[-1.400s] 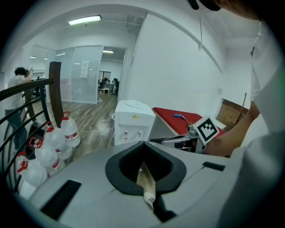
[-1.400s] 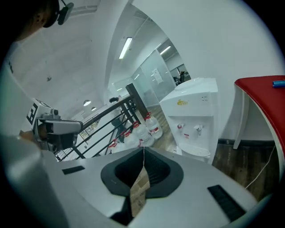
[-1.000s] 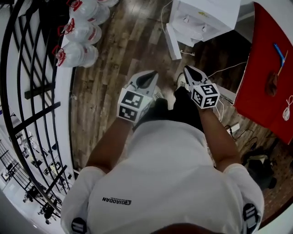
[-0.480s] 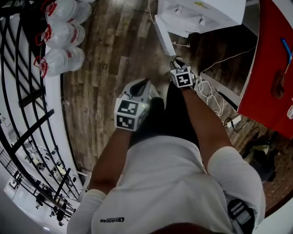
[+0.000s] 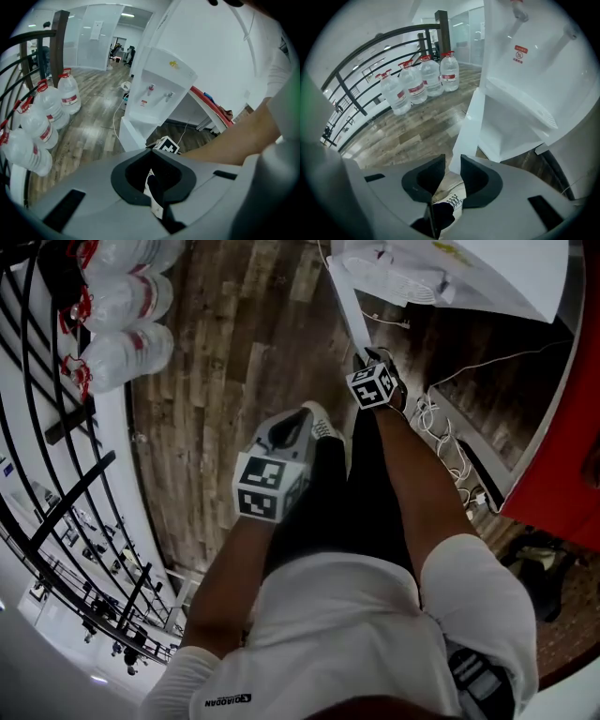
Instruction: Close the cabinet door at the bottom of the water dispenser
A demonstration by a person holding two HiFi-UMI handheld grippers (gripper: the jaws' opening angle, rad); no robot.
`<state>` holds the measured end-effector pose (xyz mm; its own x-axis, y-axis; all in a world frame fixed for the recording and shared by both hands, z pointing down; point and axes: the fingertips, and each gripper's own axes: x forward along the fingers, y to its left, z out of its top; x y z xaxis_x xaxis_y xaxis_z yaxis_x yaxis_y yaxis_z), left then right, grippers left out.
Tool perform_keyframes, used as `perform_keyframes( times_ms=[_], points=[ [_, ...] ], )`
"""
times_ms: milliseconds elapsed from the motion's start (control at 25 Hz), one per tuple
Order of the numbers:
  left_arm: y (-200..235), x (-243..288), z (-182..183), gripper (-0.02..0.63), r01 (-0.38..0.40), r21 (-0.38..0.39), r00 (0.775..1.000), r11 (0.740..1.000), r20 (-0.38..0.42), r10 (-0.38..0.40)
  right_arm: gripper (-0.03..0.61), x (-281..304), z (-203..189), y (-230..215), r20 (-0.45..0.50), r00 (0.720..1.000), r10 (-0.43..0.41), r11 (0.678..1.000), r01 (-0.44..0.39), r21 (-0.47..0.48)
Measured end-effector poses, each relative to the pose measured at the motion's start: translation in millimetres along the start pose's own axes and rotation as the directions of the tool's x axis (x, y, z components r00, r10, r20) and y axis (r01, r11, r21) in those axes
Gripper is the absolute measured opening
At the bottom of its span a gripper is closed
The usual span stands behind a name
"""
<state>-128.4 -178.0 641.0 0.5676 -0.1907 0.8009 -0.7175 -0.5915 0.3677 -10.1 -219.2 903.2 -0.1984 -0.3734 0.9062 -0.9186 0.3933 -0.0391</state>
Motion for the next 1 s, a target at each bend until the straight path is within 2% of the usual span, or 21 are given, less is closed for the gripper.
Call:
perform_keyframes(
  times_ms=[160,280,480,680,1000],
  points=[
    [-4.8,18.5,-1.7,-0.007,0.018,-0.003,0.999,1.0,-0.029,-0.018,0.081,11.1,-6.5,0.6,0.0,1.0,-0.014,0.998,0.014,-0.067],
    [-9.5,27.1,-0.6,-0.008,0.023,0.02,0.999,1.0,-0.046,-0.022,0.081,8.8,-9.7,-7.1,0.029,0.999,-0.04,0.996,0.042,-0.074],
    [-11.4,33.9,11.1,-0.008,0.023,0.039,0.999,0.999,-0.05,-0.021,0.08,5.9,-13.0,-27.8,0.033,0.997,-0.072,0.997,0.072,0.012],
    [-14.6,41.1,25.7,-0.007,0.022,0.069,0.999,0.997,-0.043,-0.019,0.08,2.2,-17.9,-62.2,0.021,0.994,-0.103,0.993,0.102,0.057],
    [-17.4,59.7,41.6,-0.007,0.021,0.083,0.999,0.996,-0.038,-0.018,0.08,-5.1,-19.9,-120.0,0.053,0.989,-0.142,0.971,0.128,0.202]
  ],
)
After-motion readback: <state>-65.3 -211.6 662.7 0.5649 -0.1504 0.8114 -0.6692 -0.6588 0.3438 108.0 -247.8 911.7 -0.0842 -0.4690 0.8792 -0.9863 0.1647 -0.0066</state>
